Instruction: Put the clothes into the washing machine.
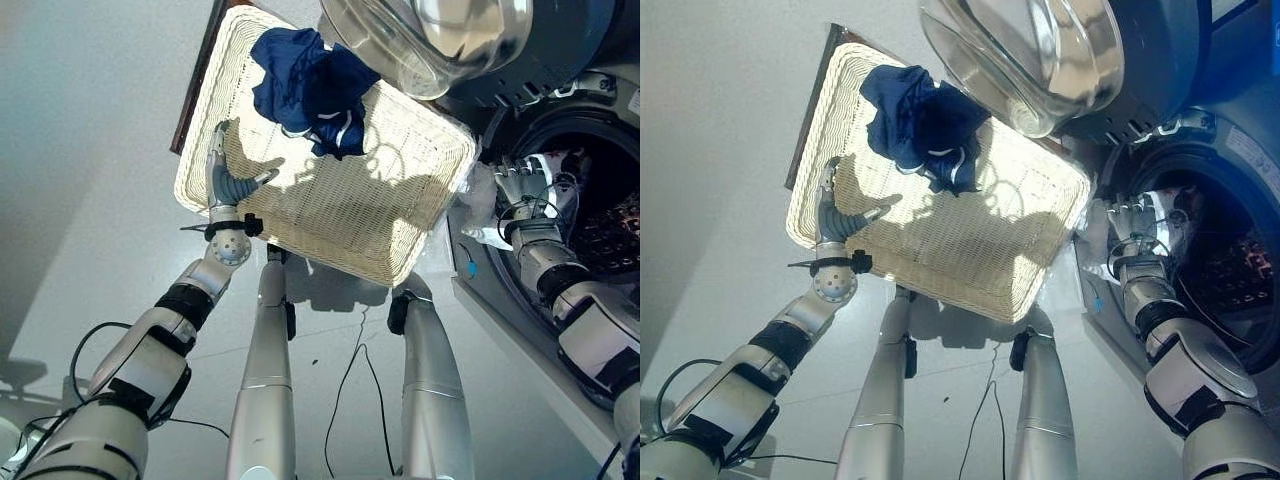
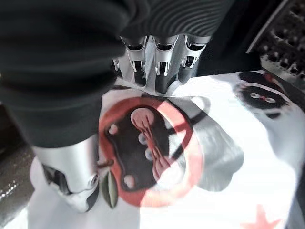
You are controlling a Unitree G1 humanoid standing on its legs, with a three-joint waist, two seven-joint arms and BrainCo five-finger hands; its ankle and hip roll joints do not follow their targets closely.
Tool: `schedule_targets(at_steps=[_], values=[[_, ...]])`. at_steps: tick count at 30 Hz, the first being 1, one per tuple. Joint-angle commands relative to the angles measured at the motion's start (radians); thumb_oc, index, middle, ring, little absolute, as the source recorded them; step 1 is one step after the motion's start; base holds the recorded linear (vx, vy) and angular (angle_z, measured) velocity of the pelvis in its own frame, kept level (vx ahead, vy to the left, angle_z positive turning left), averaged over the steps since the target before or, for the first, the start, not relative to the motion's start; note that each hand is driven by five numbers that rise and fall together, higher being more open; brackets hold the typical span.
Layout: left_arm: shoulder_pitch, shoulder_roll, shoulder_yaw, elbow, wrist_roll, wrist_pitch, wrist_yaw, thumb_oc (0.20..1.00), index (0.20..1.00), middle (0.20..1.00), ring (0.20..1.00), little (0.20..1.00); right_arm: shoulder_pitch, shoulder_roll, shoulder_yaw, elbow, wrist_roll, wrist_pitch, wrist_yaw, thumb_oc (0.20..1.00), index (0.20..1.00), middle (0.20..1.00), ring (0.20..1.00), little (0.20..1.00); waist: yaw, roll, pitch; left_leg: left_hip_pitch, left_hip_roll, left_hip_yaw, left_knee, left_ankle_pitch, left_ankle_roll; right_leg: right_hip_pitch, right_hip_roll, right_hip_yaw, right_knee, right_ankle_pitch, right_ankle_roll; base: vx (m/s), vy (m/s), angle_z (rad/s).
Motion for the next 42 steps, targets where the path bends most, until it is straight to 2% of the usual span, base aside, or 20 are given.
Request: schedule_targets(at_steps=[1, 10, 16, 21, 26, 34, 35, 36, 37, 42], values=[[-0.039, -0.034, 0.026, -0.003, 0.003, -0.029, 0.012, 1.000, 1.000, 1.000, 1.000, 1.000, -0.015, -0.040, 0.040, 0.028, -0.068, 0.008, 0.040, 1.000, 1.000, 1.000, 1.000, 1.000, -0.015, 0.021, -0.010, -0.028, -0.083, 0.037, 0.050, -0.028, 0.072, 0.042, 0.068, -0.075, -0.226, 0.213, 0.032, 0.01, 0.044, 0.04], [-0.025, -0.033, 0.039, -0.018, 0.011, -0.035, 0.013, 1.000, 1.000, 1.000, 1.000, 1.000, 0.003, -0.023, 0.062, 0.012, -0.134, -0.049, 0.131, 1.000, 1.000, 1.000, 1.000, 1.000, -0.010, 0.019, -0.010, -0.027, -0.083, 0.037, 0.048, -0.025, 0.075, 0.042, 0.072, -0.076, -0.220, 0.209, 0.026, 0.00, 0.003, 0.00], [-0.023, -0.021, 0.044, -0.024, 0.005, -0.032, 0.003, 1.000, 1.000, 1.000, 1.000, 1.000, 0.011, -0.029, 0.081, 0.002, -0.138, -0.140, 0.206, 1.000, 1.000, 1.000, 1.000, 1.000, -0.011, 0.011, -0.010, -0.025, -0.082, 0.036, 0.051, -0.024, 0.075, 0.044, 0.074, -0.078, -0.218, 0.209, 0.024, 0.00, 0.000, 0.00], [-0.026, -0.015, 0.046, -0.023, 0.003, -0.032, -0.006, 1.000, 1.000, 1.000, 1.000, 1.000, 0.004, -0.032, 0.095, -0.003, -0.127, -0.172, 0.236, 1.000, 1.000, 1.000, 1.000, 1.000, -0.010, 0.004, -0.010, -0.026, -0.080, 0.032, 0.052, -0.023, 0.074, 0.044, 0.077, -0.078, -0.217, 0.211, 0.024, 0.00, 0.000, 0.00], [-0.027, -0.014, 0.047, -0.021, 0.001, -0.033, -0.009, 1.000, 1.000, 1.000, 1.000, 1.000, 0.002, -0.032, 0.096, -0.002, -0.128, -0.174, 0.248, 1.000, 1.000, 1.000, 1.000, 1.000, -0.010, 0.003, -0.010, -0.026, -0.080, 0.031, 0.053, -0.023, 0.073, 0.043, 0.077, -0.078, -0.217, 0.212, 0.024, 0.00, 0.000, 0.00], [-0.021, -0.017, 0.055, -0.023, -0.004, -0.037, -0.016, 1.000, 1.000, 1.000, 1.000, 1.000, 0.001, -0.029, 0.085, 0.015, -0.165, -0.107, 0.268, 1.000, 1.000, 1.000, 1.000, 1.000, -0.010, 0.008, -0.010, -0.030, -0.080, 0.031, 0.055, -0.020, 0.073, 0.039, 0.077, -0.074, -0.217, 0.215, 0.022, 0.00, 0.000, 0.00], [-0.022, -0.020, 0.054, -0.022, -0.007, -0.039, -0.016, 1.000, 1.000, 1.000, 1.000, 1.000, -0.005, -0.029, 0.086, 0.024, -0.187, -0.089, 0.302, 0.489, 0.489, 0.489, 0.489, 0.489, -0.010, 0.009, -0.010, -0.031, -0.079, 0.032, 0.052, -0.018, 0.072, 0.040, 0.076, -0.073, -0.222, 0.216, 0.022, 0.00, 0.000, 0.00], [-0.022, -0.020, 0.054, -0.022, -0.007, -0.039, -0.016, 1.000, 1.000, 1.000, 1.000, 1.000, -0.005, -0.029, 0.086, 0.024, -0.187, -0.088, 0.303, 0.231, 0.231, 0.231, 0.231, 0.231, -0.010, 0.009, -0.010, -0.031, -0.079, 0.033, 0.052, -0.018, 0.072, 0.040, 0.076, -0.073, -0.221, 0.216, 0.022, 0.00, 0.000, 0.00], [-0.020, -0.022, 0.054, -0.024, -0.008, -0.041, -0.014, 1.000, 1.000, 1.000, 1.000, 1.000, -0.005, -0.030, 0.086, 0.024, -0.186, -0.077, 0.313, 0.200, 0.200, 0.200, 0.200, 0.200, -0.011, 0.010, -0.010, -0.032, -0.079, 0.033, 0.052, -0.017, 0.072, 0.038, 0.076, -0.072, -0.220, 0.216, 0.021, 0.00, 0.000, 0.00], [-0.018, -0.023, 0.058, -0.026, -0.012, -0.043, -0.018, 1.000, 1.000, 1.000, 1.000, 1.000, -0.007, -0.030, 0.080, 0.025, -0.171, -0.071, 0.308, 0.200, 0.200, 0.200, 0.200, 0.200, -0.011, 0.010, -0.010, -0.030, -0.078, 0.034, 0.049, -0.017, 0.073, 0.039, 0.077, -0.070, -0.222, 0.217, 0.022, 0.00, 0.000, 0.00]])
